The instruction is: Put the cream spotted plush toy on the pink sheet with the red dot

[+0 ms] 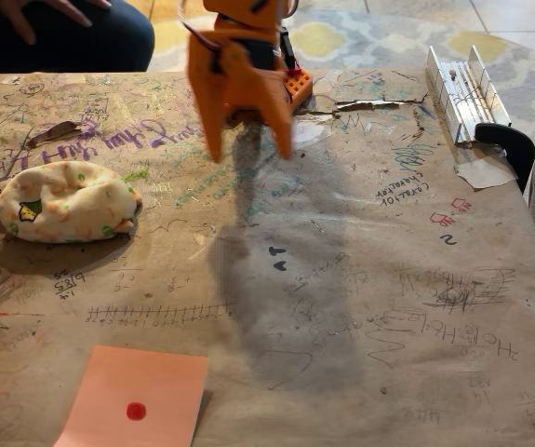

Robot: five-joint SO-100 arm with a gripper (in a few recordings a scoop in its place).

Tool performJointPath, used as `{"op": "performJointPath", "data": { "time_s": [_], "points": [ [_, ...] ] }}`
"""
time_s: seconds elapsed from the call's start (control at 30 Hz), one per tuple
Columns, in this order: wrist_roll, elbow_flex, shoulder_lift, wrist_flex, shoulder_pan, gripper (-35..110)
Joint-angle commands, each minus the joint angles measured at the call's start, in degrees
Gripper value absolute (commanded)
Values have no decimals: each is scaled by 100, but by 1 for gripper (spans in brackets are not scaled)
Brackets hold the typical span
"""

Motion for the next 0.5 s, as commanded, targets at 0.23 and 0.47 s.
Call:
{"op": "performJointPath", "data": {
  "time_s": [0.23,0.47],
  "points": [
    [-1151,-3357,-4641,-817,3164,51],
    [-2065,-3226,-5713,-1582,3876,52]
  ]
}}
